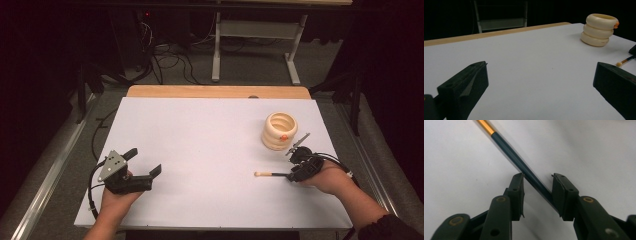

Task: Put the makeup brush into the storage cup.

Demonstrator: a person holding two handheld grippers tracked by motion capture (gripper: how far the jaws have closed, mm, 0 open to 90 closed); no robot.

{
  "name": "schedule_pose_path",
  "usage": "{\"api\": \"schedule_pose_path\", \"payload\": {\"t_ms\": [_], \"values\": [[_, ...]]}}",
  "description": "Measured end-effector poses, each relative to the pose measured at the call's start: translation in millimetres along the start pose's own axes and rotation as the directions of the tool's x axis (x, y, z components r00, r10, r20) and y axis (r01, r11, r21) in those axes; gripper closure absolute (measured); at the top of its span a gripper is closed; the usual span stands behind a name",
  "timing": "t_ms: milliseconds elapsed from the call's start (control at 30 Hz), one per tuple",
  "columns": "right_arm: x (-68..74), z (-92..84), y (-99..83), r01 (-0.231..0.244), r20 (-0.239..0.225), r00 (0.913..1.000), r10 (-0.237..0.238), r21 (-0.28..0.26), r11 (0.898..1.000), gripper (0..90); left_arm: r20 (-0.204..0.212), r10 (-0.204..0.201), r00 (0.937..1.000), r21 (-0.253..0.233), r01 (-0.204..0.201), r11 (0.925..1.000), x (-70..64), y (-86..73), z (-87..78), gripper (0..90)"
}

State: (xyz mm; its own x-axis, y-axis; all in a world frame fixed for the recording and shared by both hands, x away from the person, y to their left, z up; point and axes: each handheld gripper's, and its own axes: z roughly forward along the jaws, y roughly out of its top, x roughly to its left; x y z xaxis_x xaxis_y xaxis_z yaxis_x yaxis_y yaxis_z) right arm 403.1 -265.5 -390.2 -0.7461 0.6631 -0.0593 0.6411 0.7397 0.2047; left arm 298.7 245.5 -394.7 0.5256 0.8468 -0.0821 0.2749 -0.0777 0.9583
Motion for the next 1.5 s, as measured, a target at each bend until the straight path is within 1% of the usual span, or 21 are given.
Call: {"api": "schedule_pose_path", "payload": {"t_ms": [167,200,233,467,567,600,867,900,1133,1167,1500], "values": [[1.7,-0.1,-0.2,0.014,-0.002,0.9999,-0.014,-0.002,1.000,69.4,0.002,0.000,1.0000,0.000,0.000,1.0000,-0.5,0.1,0.1,0.5],[3.0,-0.2,-0.4,0.029,-0.001,0.9996,-0.029,-0.004,1.000,72.7,0.002,0.001,1.0000,0.001,-0.001,1.0000,-0.7,0.0,0.2,0.5],[3.5,-0.3,-0.3,0.035,-0.001,0.9994,-0.035,-0.004,0.999,74.2,0.002,0.001,1.0000,0.001,-0.001,1.0000,-0.7,0.0,0.2,0.5],[8.5,-0.4,0.1,0.055,0.000,0.9985,-0.055,0.001,0.998,82.8,-0.003,0.002,1.0000,-0.004,-0.002,1.0000,-0.6,0.7,-0.8,0.5],[9.7,-0.3,0.4,0.062,0.001,0.9981,-0.062,0.003,0.998,84.5,-0.003,0.002,1.0000,-0.003,-0.002,1.0000,-0.6,0.6,-0.8,0.5],[9.8,-0.2,0.5,0.073,0.003,0.9973,-0.073,0.007,0.997,85.6,-0.003,0.003,1.0000,-0.004,-0.003,1.0000,-0.8,0.8,-0.9,0.5],[11.3,0.9,1.9,0.059,0.008,0.9982,-0.059,0.015,0.998,85.0,-0.004,0.004,1.0000,-0.006,-0.004,1.0000,-1.4,1.1,-1.1,0.5],[11.3,1.1,2.0,0.066,0.010,0.9978,-0.066,0.016,0.998,85.0,-0.004,0.004,1.0000,-0.007,-0.004,1.0000,-1.6,1.2,-1.1,0.5],[10.2,1.6,2.6,0.079,0.008,0.9968,-0.079,0.020,0.997,84.8,-0.005,0.007,1.0000,-0.009,-0.007,0.9999,-2.5,1.6,-1.4,0.5],[10.5,1.4,2.9,0.060,0.000,0.9982,-0.060,0.021,0.998,84.8,-0.008,0.009,0.9999,-0.011,-0.010,0.9999,-2.5,1.6,-1.6,0.5],[7.7,2.0,3.4,0.037,-0.021,0.9991,-0.036,0.026,0.999,85.3,-0.011,0.008,0.9999,-0.012,-0.008,0.9999,-2.1,1.8,-1.9,0.5]]}}
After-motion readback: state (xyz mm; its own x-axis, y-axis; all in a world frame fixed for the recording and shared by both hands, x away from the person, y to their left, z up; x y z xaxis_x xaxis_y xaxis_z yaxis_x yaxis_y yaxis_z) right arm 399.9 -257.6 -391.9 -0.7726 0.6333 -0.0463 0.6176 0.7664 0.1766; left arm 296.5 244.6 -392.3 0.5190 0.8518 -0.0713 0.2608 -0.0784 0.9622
